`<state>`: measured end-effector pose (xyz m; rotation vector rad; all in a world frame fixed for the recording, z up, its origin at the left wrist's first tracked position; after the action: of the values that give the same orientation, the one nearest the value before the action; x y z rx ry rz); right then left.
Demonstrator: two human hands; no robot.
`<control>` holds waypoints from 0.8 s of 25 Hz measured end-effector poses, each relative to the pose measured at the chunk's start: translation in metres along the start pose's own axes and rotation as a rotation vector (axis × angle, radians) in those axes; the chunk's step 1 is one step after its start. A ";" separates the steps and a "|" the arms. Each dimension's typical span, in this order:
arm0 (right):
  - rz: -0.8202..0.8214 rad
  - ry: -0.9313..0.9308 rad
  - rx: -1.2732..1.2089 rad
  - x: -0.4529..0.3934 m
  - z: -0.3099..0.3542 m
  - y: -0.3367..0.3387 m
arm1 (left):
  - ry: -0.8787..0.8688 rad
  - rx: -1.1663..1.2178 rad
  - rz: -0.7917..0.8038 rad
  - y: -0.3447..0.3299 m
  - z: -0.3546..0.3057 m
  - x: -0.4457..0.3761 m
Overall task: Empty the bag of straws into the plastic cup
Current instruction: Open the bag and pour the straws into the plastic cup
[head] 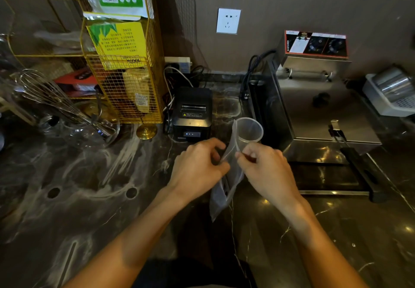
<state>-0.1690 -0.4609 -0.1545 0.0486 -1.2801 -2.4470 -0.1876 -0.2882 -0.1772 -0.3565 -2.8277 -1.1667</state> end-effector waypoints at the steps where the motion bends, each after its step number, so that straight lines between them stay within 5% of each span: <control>1: 0.009 0.010 0.013 -0.002 0.003 -0.001 | -0.005 -0.032 -0.025 0.000 -0.003 -0.003; 11: 0.008 -0.368 0.048 0.020 -0.038 0.018 | 0.096 -0.044 -0.207 0.017 0.038 -0.007; 16: -0.052 -0.147 0.116 0.011 -0.028 0.013 | -0.123 -0.019 -0.035 0.011 0.007 -0.004; 20: -0.035 -0.183 0.090 0.007 -0.036 0.025 | -0.066 0.027 -0.196 0.025 0.016 -0.009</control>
<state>-0.1606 -0.5045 -0.1547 -0.1332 -1.4781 -2.4695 -0.1724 -0.2620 -0.1727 -0.1201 -2.9893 -1.1686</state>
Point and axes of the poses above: each hand's wrist, its own x-axis away from the middle knuckle, its own y-axis out of the back of the hand, z = x × y, the point moved 1 cm from there along -x, towards the middle knuckle, and after that the axes turned 13 degrees about z, right-handed, at the moved point
